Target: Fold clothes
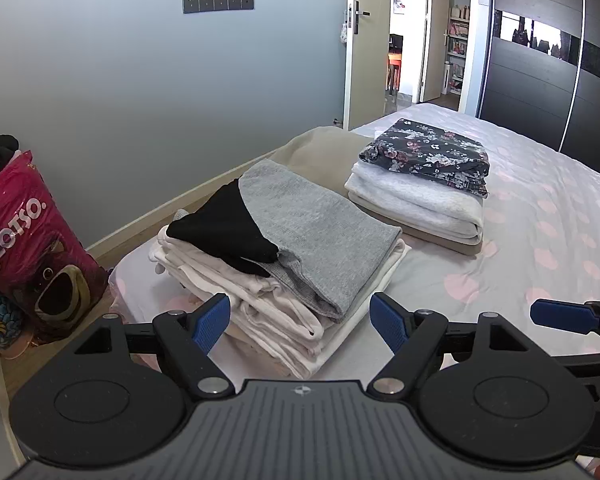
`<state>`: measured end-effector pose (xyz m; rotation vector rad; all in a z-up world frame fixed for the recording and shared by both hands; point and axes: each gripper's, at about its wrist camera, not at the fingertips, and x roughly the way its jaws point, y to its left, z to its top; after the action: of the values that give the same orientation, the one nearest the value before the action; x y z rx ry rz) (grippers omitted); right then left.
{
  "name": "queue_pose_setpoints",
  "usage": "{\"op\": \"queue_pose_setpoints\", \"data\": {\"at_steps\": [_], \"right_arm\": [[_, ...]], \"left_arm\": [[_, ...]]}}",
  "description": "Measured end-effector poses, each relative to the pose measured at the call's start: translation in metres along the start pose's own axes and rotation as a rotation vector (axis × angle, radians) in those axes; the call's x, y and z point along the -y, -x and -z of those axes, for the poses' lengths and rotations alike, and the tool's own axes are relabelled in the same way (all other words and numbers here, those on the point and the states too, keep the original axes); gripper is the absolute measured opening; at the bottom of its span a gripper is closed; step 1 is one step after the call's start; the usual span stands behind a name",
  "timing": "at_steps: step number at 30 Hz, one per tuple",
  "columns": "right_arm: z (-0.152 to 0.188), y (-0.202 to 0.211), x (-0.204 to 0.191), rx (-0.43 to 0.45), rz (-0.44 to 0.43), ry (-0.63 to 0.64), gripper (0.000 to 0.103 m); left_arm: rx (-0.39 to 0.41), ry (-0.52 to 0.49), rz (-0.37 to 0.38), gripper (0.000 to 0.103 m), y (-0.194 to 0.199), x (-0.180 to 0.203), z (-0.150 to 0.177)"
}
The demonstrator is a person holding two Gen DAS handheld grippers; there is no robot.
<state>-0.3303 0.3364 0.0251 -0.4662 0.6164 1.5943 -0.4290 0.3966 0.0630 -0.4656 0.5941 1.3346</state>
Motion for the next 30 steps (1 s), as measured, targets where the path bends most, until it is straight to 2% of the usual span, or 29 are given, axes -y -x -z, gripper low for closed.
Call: {"op": "queue_pose_setpoints", "data": {"at_steps": [17, 30], "right_arm": [[0.002, 0.011, 0.008, -0.009, 0.005, -0.023, 0.083], [0.0, 0.018, 0.003, -0.029, -0.008, 0.008, 0.083]], "left_arm": [[-0.009, -0.022, -0.027, 0.076, 0.004, 0.012, -0.003], [-0.031, -0.023, -0.046, 0.076, 0.012, 0.017, -0.003]]}}
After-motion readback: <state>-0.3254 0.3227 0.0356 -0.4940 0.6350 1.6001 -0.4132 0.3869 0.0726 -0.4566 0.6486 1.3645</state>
